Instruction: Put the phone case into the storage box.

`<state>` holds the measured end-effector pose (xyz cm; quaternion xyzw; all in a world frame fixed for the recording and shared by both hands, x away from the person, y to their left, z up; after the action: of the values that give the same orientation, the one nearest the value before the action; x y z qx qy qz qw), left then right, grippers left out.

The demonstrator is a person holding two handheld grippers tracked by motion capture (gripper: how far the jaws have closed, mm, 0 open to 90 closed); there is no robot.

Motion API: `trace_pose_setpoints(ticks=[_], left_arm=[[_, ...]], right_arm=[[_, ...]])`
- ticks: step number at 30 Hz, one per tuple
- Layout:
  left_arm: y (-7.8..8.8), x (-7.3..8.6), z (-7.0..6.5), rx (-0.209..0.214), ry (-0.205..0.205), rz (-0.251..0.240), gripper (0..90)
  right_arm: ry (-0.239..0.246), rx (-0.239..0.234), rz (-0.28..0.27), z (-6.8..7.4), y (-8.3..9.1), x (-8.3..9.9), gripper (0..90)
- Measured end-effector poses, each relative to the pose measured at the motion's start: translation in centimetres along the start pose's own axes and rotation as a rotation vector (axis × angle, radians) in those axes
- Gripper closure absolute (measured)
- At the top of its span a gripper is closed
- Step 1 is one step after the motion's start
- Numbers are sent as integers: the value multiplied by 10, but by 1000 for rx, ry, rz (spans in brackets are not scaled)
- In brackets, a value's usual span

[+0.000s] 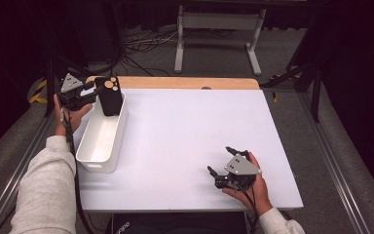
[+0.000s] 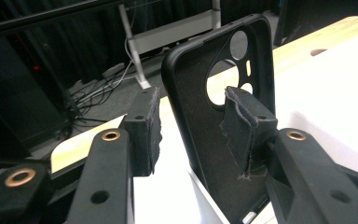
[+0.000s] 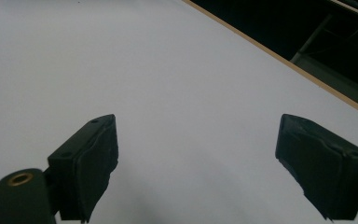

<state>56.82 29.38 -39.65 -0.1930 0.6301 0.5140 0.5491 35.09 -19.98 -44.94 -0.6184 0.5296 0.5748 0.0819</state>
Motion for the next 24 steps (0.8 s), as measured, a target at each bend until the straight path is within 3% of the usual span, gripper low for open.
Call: trace_pose_setpoints(ticks=[6,13,24], left_arm=[[8,-5,-5,-9,-10,-8,536],[16,-7,-8,-43,1,-26,507],[31,-10,-12,-54,16,-54,460]], right_arm=[[-2,-7,-5,-2,2,2,140],[-1,-22,-17,-2,1,1,140],[-5,-41,-27,-2,-2,-1,140]])
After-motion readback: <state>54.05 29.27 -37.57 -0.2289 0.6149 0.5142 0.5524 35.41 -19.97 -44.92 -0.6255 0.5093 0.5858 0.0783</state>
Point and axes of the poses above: each handheld gripper's, and its own axes: y roughly backward along the jaws, x roughly out of its underside, z roughly to its left, the point moved 3 cm from there along -y, roughly forward along the jaws, and after that the axes turned 6 degrees about z, right-handed, at the moved point
